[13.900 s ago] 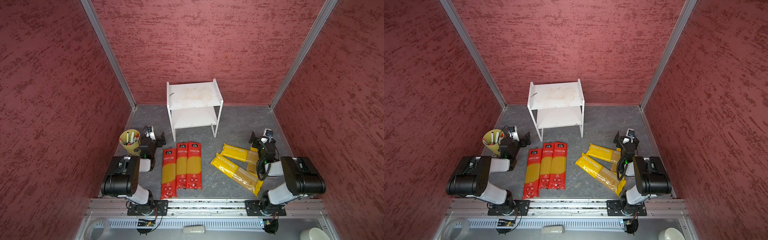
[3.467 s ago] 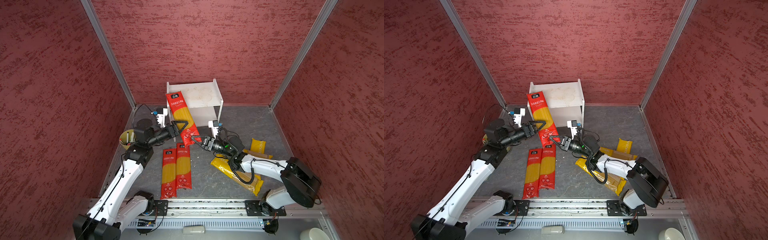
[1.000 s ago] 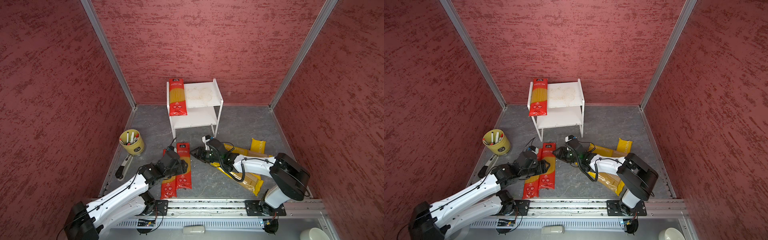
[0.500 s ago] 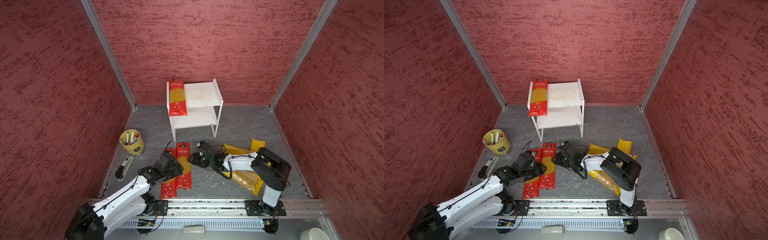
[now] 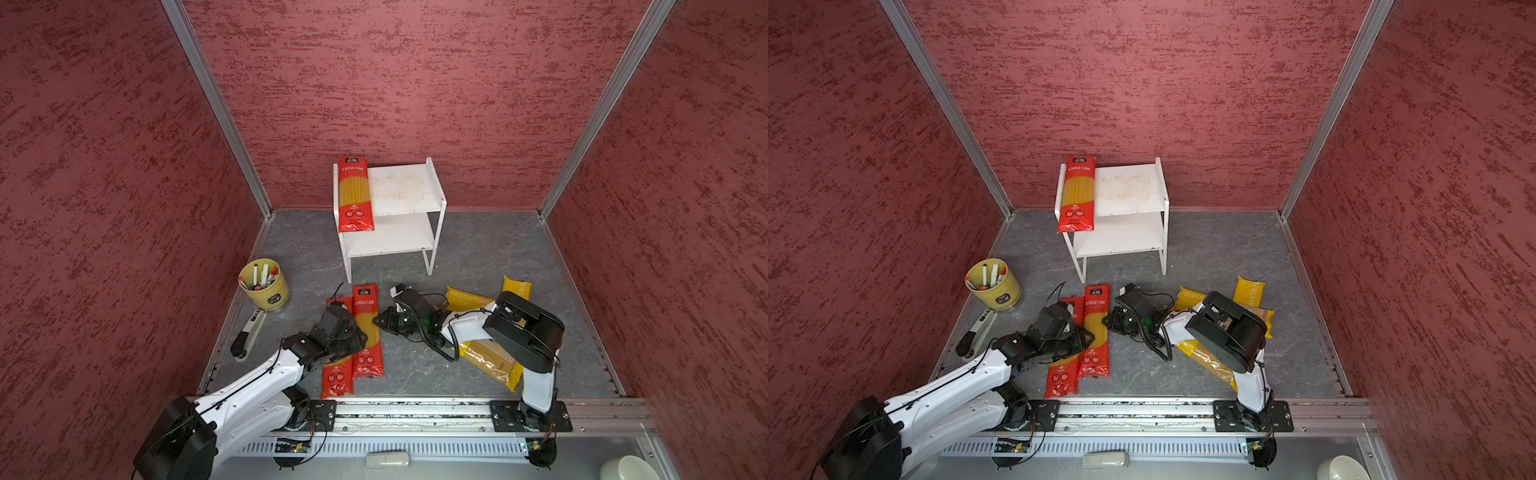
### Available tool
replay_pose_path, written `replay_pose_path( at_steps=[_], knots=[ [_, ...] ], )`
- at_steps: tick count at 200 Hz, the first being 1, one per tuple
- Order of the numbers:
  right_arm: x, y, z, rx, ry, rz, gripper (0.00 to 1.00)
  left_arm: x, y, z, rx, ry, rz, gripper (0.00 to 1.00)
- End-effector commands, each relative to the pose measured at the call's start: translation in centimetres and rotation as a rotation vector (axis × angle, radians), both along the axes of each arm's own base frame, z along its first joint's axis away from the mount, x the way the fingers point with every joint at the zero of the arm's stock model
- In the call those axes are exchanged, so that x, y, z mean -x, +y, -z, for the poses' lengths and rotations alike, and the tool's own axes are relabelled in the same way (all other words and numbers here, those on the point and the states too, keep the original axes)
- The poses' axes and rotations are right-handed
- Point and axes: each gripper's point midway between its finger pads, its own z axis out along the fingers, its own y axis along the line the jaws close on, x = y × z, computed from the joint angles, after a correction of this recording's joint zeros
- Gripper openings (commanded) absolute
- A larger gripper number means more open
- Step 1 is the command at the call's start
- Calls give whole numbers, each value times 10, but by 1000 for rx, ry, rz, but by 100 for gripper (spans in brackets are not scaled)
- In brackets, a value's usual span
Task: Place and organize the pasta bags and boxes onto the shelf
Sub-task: 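Move both grippers back down to the next red spaghetti bag and grasp it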
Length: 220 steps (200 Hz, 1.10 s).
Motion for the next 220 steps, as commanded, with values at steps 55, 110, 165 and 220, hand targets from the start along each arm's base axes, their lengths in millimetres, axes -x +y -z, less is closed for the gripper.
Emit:
replay_pose_path(
  at_steps=[55, 110, 165, 220],
  knots=[
    [-12, -24, -43, -88, -82, 102, 0, -4, -14, -26, 60, -67, 34, 42],
    [-16, -50, -20, -14, -24, 149, 5, -5, -17, -18, 56, -55, 33, 42],
    [-12, -46, -2, -35, 40, 147, 32, -6, -21, -12, 59, -56, 37, 39],
    [-17, -29, -4, -104, 12, 112, 27, -8, -28, -10, 65, -50, 52, 36]
  ],
)
